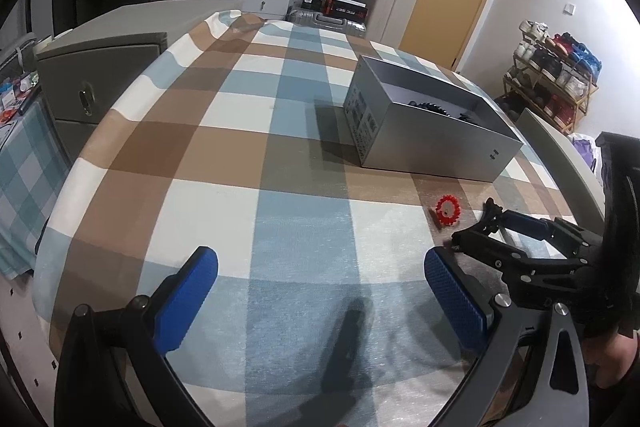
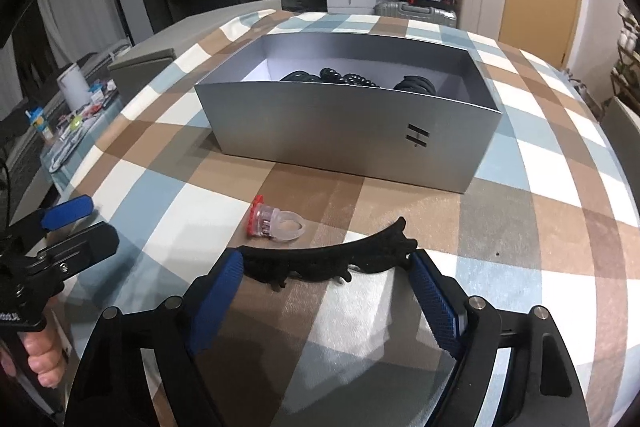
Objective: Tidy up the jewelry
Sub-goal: 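Grasp the long black claw clip with the right tool, then grasp the red-and-clear pin badge with the left tool while the right tool holds the clip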
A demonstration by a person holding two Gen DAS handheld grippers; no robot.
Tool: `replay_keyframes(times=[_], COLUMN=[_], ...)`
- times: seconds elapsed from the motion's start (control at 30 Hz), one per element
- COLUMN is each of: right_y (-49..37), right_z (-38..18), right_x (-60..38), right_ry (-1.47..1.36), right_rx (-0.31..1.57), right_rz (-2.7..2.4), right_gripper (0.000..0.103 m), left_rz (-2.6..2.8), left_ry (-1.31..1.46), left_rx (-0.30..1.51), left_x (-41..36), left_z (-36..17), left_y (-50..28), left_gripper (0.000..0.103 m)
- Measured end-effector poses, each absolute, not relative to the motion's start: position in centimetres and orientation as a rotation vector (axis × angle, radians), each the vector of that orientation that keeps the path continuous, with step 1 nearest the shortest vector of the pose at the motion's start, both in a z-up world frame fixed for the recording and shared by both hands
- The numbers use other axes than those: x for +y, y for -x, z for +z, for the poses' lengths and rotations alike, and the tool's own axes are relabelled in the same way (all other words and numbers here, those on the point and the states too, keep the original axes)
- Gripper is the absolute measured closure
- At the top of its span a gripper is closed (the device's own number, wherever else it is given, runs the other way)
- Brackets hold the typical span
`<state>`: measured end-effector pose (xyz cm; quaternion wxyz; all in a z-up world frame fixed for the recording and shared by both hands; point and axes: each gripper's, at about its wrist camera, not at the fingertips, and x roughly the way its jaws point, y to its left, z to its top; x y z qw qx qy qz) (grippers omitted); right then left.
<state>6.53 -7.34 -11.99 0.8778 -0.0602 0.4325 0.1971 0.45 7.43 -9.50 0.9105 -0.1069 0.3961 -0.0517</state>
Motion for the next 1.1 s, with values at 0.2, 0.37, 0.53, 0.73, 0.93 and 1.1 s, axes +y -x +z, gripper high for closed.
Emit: replay_keyframes(times=[0.2,0.37,0.53,0.73,0.93,1.1], right_y=[-5.9,-5.8,-5.8,-5.5,-5.3,-5.2], right_z=[-11.2,-10.6,-10.3,-10.5,-10.1,-9.8], right_x=[-10.5,-14.2,-17.0,-19.2,-19.8,-19.9], right_ry=[0.034,-0.05,-0.099,-0.152,-0.142,-0.146], right_rx=[0.867,0.852,0.835,0.825,0.809,0.787], right_rz=[0.409,0.371,0.325,0.307,0.32,0.336], right_gripper=[0.019,0.019,0.019,0.019,0.019,0.019], left_rz=[-0.168,-0.239,-0.272,-0.322,-0.344,-0.366], left_ry=[0.193,0.147,0.077,0.038,0.009,-0.002], left_rx=[0.834,0.842,0.848,0.867,0.899,0.914], left_x=[5.7,3.5,1.5,-0.1,-1.2,-2.0], left_z=[-9.1,-8.9,-9.0,-9.1,-9.5,-9.6], left_y=[-1.5,-2.4,-3.4,-4.6,-5.5,-6.0], left_gripper=[0.002,0.002,0.002,0.015,0.033,0.047])
